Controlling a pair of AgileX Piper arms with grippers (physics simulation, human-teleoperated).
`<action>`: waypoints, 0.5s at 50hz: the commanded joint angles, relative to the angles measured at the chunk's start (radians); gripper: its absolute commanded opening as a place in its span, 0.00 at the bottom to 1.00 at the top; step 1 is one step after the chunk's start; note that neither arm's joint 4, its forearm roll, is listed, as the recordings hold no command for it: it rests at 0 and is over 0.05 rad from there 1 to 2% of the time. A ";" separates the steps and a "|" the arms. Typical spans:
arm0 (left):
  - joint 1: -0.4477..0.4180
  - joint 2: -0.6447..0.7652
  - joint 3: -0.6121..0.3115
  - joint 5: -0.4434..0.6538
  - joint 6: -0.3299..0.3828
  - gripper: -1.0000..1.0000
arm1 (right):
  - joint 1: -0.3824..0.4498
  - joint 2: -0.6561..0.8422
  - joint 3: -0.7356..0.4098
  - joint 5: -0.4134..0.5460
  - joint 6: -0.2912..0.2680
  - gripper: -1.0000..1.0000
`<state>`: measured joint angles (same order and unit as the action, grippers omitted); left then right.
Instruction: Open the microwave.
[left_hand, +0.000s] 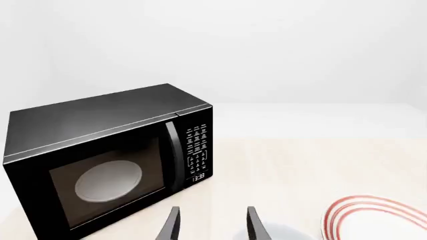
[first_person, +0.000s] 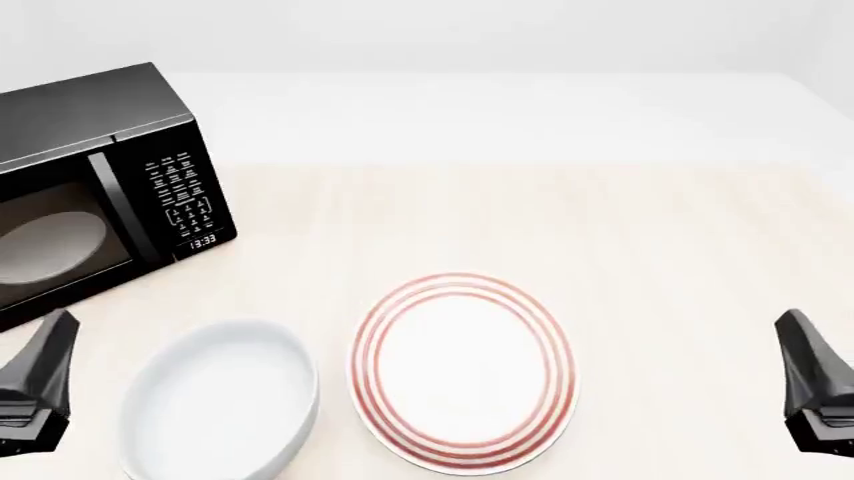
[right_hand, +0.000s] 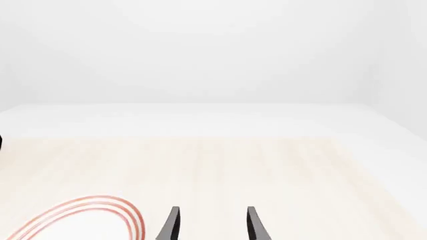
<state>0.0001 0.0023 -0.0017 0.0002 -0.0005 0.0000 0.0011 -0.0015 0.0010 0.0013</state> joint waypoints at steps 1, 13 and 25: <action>0.002 0.003 -0.003 0.002 -0.005 1.00 | 0.001 0.000 -0.004 0.005 -0.001 1.00; 0.070 0.011 -0.014 -0.014 0.000 1.00 | 0.000 -0.001 -0.007 0.009 0.002 1.00; 0.103 0.179 -0.062 -0.107 -0.004 1.00 | 0.000 0.000 -0.005 0.007 0.001 1.00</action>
<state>0.0768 0.0790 -0.0284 -0.0452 -0.0053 0.0001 0.0007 -0.0067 0.0078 0.0027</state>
